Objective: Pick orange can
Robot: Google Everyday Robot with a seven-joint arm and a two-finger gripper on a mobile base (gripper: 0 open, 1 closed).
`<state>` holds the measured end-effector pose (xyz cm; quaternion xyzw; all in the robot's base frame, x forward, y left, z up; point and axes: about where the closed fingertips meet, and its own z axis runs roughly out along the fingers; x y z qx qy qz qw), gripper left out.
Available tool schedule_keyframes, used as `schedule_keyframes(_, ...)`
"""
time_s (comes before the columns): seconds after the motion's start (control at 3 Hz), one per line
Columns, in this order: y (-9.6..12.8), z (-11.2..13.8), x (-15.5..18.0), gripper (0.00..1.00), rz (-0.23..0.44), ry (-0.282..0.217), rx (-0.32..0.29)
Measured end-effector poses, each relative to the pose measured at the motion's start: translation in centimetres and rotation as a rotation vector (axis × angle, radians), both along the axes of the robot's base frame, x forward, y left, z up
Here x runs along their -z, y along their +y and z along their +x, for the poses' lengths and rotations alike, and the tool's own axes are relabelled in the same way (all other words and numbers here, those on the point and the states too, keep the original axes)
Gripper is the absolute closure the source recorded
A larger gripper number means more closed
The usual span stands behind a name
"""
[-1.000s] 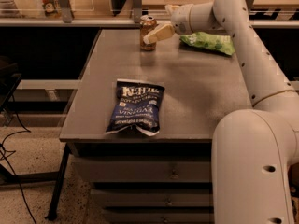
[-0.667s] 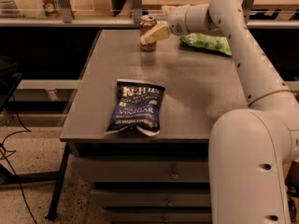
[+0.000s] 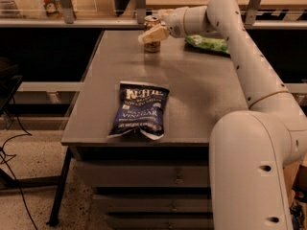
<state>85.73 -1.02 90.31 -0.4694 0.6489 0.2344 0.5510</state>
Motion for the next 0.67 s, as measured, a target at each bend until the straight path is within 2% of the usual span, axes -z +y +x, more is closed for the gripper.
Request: schedule_keyframes(0.67,-0.24,0.41,0.97,0.64,0.020,0.032,0.030)
